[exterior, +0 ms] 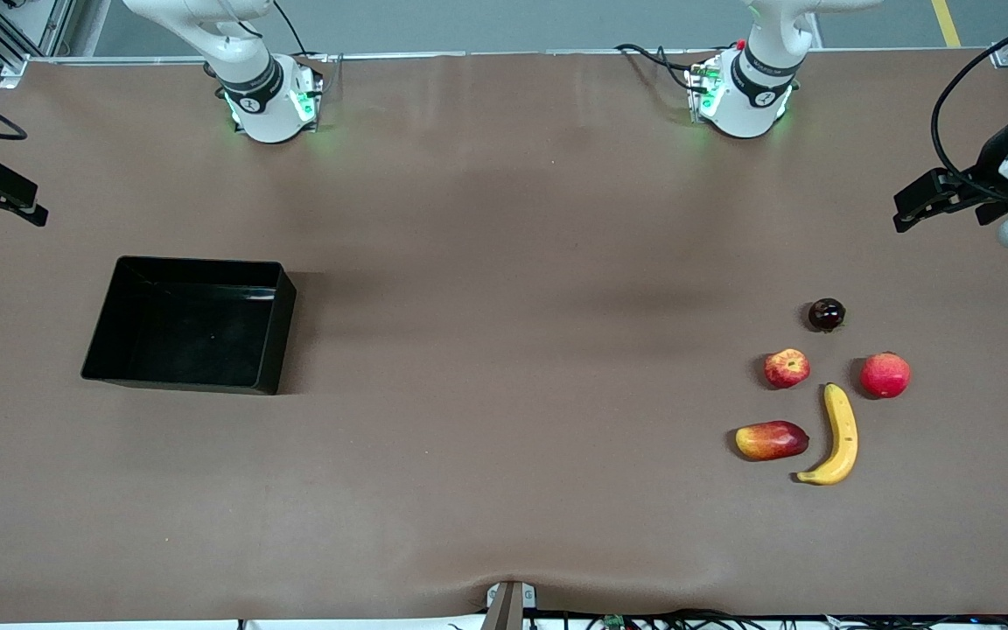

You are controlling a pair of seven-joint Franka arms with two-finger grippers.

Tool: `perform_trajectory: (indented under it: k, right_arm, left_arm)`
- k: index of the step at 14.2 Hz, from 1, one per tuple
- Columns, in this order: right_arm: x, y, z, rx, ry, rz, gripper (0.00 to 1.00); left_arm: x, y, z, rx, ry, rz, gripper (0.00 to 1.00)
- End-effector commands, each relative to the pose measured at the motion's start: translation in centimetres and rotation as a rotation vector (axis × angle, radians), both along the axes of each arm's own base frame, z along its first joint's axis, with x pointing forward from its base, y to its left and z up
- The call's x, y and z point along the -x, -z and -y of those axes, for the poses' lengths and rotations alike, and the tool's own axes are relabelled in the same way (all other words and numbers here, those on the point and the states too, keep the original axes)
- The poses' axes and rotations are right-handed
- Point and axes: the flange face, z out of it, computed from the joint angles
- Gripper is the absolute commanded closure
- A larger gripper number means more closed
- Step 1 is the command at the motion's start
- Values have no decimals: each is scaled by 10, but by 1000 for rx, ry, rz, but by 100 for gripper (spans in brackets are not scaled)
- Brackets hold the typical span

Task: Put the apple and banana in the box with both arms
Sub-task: 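Move the left gripper toward the fruit group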

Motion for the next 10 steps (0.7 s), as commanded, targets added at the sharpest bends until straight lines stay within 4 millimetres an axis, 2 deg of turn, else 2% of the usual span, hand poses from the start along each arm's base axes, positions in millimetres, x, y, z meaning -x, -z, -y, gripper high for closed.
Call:
perform_trajectory:
  k: [1,3,6,8,9,10]
  right_arm:
    - [4,-3,3,-19,10,10,0]
    - [5,-3,7,-17,18,10,0]
    - [0,-8,13,-8,29,23,0]
    - [-9,-6,16,2,34,23,0]
    - [-12,-1,18,3,39,16,0]
    - [-18,11,29,7,56,-6,0]
  left_arm:
    - [-3,-6,-1,-4,2,1,0]
    - [-3,-6,-2,-3,7,0,0]
    - [-15,10,-5,-2,1,-26,0]
    - [-36,26,-8,-9,-1,-42,0]
    - [-49,43,-14,-18,-6,-56,0]
    - [-63,60,-17,-34,-6,-40,0]
